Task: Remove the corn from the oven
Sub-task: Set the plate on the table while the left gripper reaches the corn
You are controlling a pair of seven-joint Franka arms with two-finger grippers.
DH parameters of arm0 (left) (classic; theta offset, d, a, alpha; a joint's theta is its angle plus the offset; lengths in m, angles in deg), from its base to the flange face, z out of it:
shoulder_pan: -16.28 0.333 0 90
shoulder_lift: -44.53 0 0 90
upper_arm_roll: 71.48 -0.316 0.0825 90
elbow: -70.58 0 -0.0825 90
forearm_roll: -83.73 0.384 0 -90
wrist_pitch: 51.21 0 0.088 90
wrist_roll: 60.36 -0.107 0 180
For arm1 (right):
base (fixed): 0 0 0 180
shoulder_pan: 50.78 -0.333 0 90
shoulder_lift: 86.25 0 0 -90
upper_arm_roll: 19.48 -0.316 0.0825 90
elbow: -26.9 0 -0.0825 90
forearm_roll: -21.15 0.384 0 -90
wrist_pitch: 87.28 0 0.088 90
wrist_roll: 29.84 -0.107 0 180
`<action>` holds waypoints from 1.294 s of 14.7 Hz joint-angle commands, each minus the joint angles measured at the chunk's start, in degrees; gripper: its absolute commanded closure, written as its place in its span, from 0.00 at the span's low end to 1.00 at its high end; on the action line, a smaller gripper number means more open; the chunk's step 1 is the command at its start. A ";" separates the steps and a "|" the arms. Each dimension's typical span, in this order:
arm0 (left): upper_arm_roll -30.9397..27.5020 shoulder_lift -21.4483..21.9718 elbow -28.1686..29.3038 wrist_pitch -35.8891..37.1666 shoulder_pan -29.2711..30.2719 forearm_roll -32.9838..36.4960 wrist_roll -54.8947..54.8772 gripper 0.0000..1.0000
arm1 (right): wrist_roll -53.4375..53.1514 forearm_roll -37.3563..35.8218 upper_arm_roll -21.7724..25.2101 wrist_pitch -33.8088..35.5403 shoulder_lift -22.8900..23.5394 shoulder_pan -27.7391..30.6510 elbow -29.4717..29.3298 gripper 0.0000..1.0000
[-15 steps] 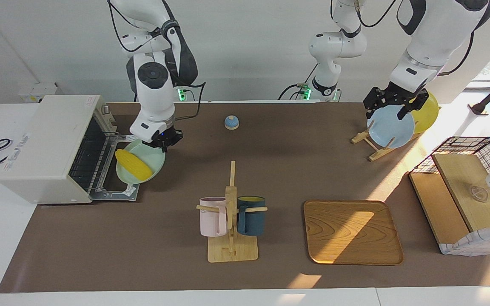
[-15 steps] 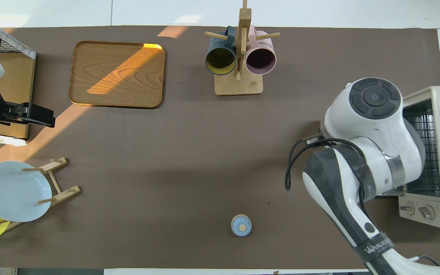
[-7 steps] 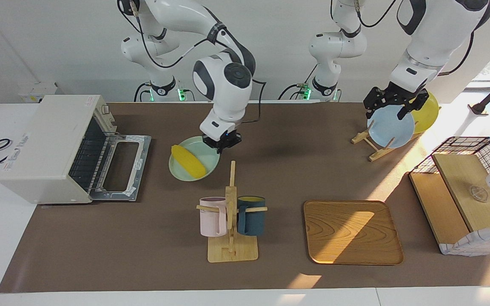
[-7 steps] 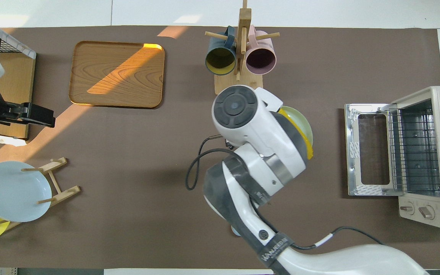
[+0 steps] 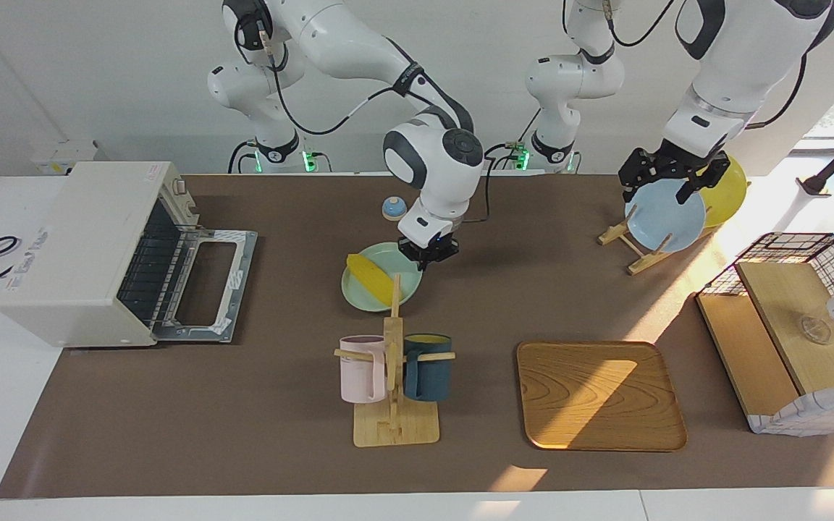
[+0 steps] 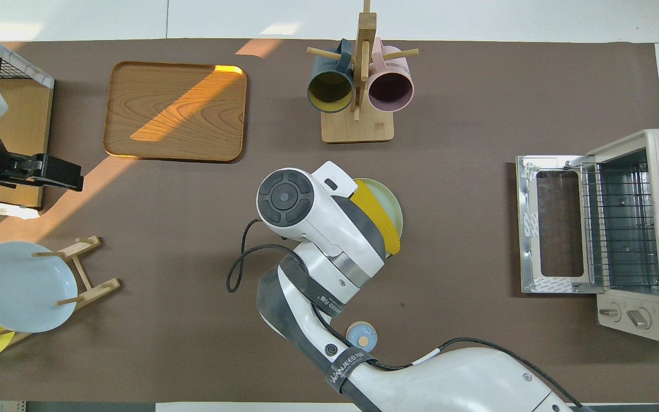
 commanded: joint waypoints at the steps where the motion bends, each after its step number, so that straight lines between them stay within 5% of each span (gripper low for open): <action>1: 0.17 1.02 0.47 0.86 0.33 -0.57 0.13 0.00 | -0.93 2.47 -0.39 -3.39 -0.92 1.35 1.62 1.00; 2: 0.17 1.10 0.55 0.87 0.33 -0.57 0.22 0.00 | -0.93 2.47 -0.39 -3.39 -0.92 1.61 1.18 0.83; 7: 0.17 1.63 1.61 0.17 0.33 -0.57 0.31 0.00 | 0.47 1.77 -0.30 0.20 -3.63 4.68 -1.37 0.65; 12: 0.97 3.47 6.07 -2.37 -2.11 -1.35 11.87 0.00 | 18.30 1.50 -0.12 11.63 -10.41 17.23 1.78 0.67; 13: 0.97 4.00 8.01 -3.52 -4.21 -1.45 16.26 0.00 | 19.88 1.50 -0.12 11.64 -11.37 19.52 4.32 0.73; 15: 0.97 3.92 10.13 -5.80 -8.17 -1.54 25.31 0.00 | 21.65 1.50 -0.04 9.46 -13.83 23.39 11.33 1.00; 19: 0.97 2.95 14.70 -14.14 -15.12 -4.61 39.30 0.00 | 24.29 -0.95 0.05 -0.29 -17.53 28.50 24.26 1.00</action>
